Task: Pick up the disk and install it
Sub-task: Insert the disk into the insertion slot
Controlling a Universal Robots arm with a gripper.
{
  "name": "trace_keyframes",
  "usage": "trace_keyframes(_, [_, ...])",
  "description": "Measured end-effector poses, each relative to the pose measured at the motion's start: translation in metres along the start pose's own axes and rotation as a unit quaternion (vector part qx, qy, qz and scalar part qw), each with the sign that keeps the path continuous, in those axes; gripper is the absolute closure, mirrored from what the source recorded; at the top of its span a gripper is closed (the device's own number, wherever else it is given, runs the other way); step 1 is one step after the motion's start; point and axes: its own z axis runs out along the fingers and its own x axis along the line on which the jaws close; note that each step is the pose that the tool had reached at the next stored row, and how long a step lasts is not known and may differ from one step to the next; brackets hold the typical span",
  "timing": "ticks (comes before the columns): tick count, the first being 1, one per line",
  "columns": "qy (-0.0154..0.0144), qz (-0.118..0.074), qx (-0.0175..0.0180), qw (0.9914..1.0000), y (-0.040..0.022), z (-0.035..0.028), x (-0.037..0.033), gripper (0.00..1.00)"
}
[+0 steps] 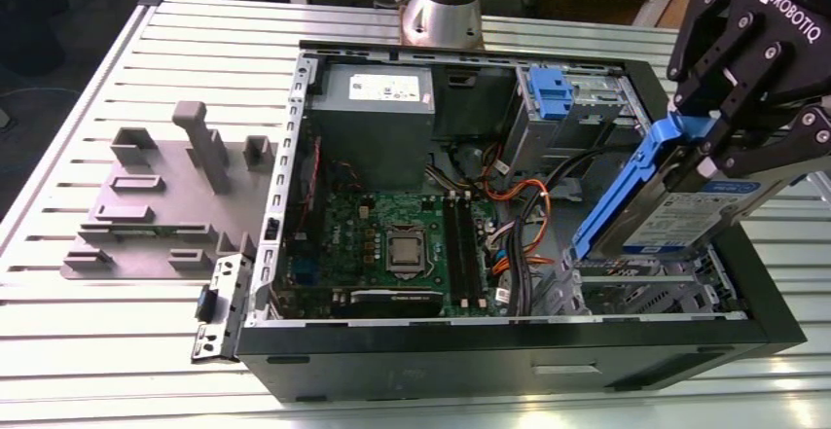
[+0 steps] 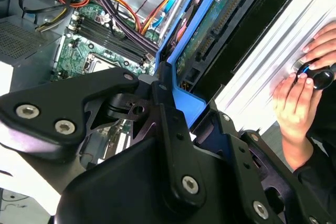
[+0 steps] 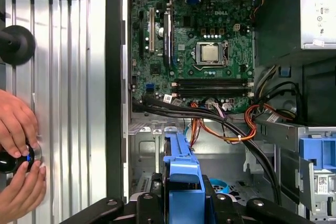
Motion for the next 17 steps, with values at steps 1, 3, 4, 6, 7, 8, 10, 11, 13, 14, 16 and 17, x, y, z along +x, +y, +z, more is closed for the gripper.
trace_keyframes(1, [0.0,0.0,0.0,1.0,-0.0003,0.0005,0.0,0.64])
trace_keyframes(3, [0.0,0.0,0.0,1.0,-0.0009,0.0017,0.0001,0.64])
trace_keyframes(4, [0.0,0.0,0.0,1.0,-0.0011,0.0023,0.0001,0.64])
trace_keyframes(6, [0.0002,0.0,0.0,1.0,-0.0013,0.0034,0.0001,0.64])
trace_keyframes(7, [0.0002,0.0,0.0,1.0,-0.0014,0.004,0.0001,0.64])
trace_keyframes(8, [0.0001,0.0,0.0,1.0,-0.0016,0.0046,0.0001,0.64])
trace_keyframes(10, [0.0001,0.0,0.0,1.0,-0.002,0.0057,0.0002,0.64])
trace_keyframes(11, [0.0002,0.0,0.0,1.0,-0.0021,0.0062,0.0002,0.64])
trace_keyframes(13, [0.0002,0.0,0.0,1.0,-0.0022,0.0073,0.0003,0.64])
trace_keyframes(14, [0.0001,0.0,0.0,1.0,-0.0022,0.0078,0.0003,0.64])
trace_keyframes(16, [0.0002,0.0,0.0,1.0,-0.0024,0.009,0.0003,0.64])
trace_keyframes(17, [0.0002,0.0,0.0,1.0,-0.0025,0.0095,0.0003,0.64])
